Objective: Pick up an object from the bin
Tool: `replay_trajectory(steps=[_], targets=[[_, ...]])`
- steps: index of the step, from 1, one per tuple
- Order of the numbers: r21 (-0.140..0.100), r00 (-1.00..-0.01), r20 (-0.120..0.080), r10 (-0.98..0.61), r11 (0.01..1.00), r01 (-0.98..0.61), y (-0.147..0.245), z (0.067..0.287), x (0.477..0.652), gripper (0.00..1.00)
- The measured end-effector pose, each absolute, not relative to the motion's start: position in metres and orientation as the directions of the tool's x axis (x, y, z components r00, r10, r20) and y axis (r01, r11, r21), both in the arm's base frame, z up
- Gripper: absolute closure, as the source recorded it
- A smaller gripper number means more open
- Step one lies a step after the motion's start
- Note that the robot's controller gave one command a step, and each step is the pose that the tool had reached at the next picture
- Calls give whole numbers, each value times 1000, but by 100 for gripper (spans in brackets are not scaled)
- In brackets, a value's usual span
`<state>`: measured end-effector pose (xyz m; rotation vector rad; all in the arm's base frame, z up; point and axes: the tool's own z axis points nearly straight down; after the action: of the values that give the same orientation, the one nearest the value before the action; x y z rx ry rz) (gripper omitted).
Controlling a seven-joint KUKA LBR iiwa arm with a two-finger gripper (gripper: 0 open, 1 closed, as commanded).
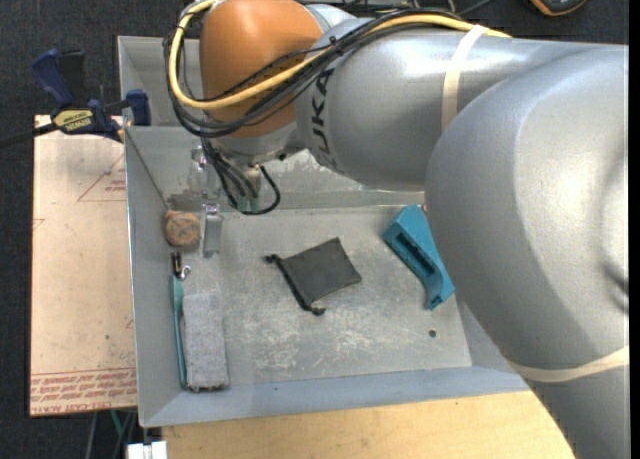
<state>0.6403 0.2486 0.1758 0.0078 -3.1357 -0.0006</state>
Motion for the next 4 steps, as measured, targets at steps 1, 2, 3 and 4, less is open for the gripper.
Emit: replay_trajectory(steps=[1, 2, 3, 4], targets=[[2, -1000, -1, -1, 1000, -1, 248, 182, 642, 0], [6, -999, -8, -48, 999, -48, 237, 168, 637, 0], [6, -996, -12, -89, 996, -90, 227, 107, 637, 0], [5, -977, -11, -212, 977, -212, 173, 81, 616, 0]])
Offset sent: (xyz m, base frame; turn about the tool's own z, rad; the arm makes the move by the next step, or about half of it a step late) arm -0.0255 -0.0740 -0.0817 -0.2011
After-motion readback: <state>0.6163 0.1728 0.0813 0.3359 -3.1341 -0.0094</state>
